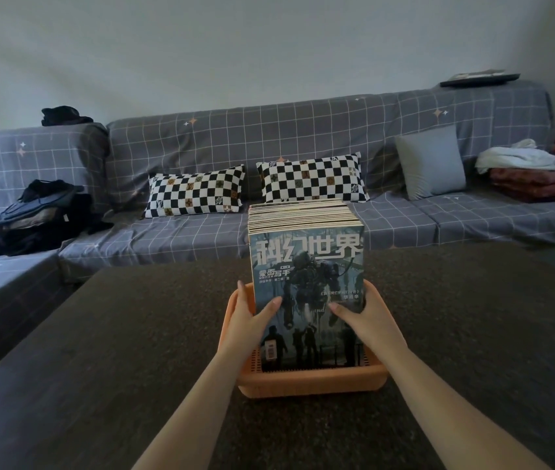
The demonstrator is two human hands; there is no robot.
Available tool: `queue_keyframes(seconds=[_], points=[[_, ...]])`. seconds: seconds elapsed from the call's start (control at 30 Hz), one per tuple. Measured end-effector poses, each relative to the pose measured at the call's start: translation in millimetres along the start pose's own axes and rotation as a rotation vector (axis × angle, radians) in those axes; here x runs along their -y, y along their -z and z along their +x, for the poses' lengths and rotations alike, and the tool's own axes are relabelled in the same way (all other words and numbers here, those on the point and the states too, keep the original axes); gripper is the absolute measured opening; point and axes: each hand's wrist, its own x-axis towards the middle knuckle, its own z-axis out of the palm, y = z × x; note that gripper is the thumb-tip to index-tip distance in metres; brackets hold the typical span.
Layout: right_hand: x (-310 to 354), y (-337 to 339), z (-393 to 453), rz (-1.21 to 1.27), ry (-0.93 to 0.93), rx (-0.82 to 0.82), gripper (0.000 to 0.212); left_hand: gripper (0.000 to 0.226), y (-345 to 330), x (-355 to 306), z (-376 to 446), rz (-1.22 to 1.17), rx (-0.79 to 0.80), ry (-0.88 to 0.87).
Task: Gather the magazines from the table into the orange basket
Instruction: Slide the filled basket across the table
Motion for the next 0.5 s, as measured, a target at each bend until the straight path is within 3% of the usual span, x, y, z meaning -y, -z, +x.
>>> queue_keyframes(seconds=[0.13,0.2,0.27,0.37,0.5], points=[[-9.0,11.3,-21.9,-0.285,0.132,-0.208,0.079,0.102,20.7,16.8,-22.7,0.461,-0.212,-0.131],[-17.5,17.3,-33.2,-0.439,0.092,-0.241,0.086,0.107,29.7,28.2,-32.8,0.485,-0.171,-0.068],[-22.3,20.5,-43.3,-0.356,-0.075,-0.158,0.095,0.102,33.8,35.2,-43.5,0.253,-0.113,0.117],[-25.1,23.2,-53.6,0.066,-0.337,-0.028,0.086,0.071,39.5,44.1,-54.0,-0.130,-0.020,0.301],[-42.4,29.0,-64.7,0.429,-0.463,0.059,0.077,0.080,50.9,59.0,-53.0,-0.567,0.107,0.390]])
